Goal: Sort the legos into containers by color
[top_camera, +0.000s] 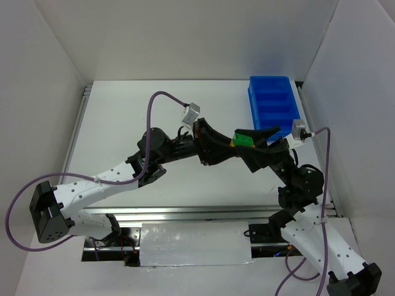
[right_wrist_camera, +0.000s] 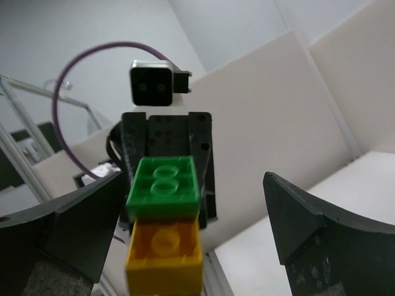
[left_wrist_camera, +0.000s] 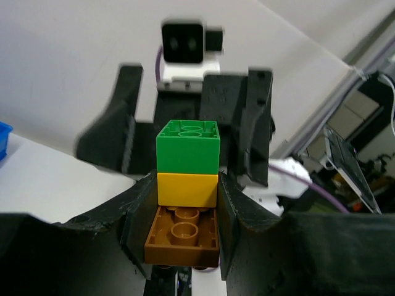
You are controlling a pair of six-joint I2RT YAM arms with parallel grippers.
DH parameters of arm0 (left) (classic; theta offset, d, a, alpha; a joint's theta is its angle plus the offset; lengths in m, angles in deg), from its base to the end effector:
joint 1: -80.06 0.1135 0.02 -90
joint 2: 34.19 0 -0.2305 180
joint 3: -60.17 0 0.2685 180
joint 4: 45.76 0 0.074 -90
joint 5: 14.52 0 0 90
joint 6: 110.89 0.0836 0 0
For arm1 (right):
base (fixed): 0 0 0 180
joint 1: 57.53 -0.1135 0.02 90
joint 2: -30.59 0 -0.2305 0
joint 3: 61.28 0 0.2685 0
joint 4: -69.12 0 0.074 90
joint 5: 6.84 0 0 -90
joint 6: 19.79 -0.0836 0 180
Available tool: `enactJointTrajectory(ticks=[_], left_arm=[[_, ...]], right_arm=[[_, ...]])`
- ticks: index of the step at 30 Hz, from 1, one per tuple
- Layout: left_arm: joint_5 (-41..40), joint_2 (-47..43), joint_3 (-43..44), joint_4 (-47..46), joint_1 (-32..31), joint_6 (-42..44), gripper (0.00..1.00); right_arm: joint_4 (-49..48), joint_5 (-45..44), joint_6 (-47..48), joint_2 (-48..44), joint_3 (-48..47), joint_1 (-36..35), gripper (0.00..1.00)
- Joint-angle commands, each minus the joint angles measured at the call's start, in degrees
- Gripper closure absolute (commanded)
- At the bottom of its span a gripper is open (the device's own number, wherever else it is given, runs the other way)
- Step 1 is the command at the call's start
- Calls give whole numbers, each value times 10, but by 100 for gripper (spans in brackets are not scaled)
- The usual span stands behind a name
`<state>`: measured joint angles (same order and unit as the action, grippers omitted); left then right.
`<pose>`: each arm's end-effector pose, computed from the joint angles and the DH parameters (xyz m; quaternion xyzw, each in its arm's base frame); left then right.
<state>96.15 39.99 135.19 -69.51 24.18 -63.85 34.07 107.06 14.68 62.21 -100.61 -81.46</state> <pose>0.1798 -0.3179 0.4025 0.2098 0.5112 -0.6918 0.4649 0.1693 0.1122 0.3725 -0.0758 0.4288 0.6367 0.6363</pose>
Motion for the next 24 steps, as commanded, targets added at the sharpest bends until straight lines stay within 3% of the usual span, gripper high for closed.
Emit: enactJointTrajectory(ticks=[1,3,4,7,10,12,16,22,24], left_arm=[[79,-25,19,-7,9,45,100],[116,-35,24,39,19,80,100],[120,-39,26,59,22,92,100],[138,-60,35,132,31,148,100],[196,-68,56,206,40,204,100],[213,-72,70,248,42,242,100],[251,-77,97,339,47,286,100],[224,-81,131,454,48,336,100],[234,-75,144,480,48,342,100]], right_arm=[[139,49,112,12,-81,-2,0],[256,67,174,9,-125,2,0],[256,75,196,8,-125,2,0],[376,88,275,13,-176,5,0],[483,142,355,41,-234,8,0],[561,227,406,67,-278,8,0],[619,279,443,80,-311,7,1],[668,362,466,129,-331,0,7],[642,366,458,132,-317,-9,12]])
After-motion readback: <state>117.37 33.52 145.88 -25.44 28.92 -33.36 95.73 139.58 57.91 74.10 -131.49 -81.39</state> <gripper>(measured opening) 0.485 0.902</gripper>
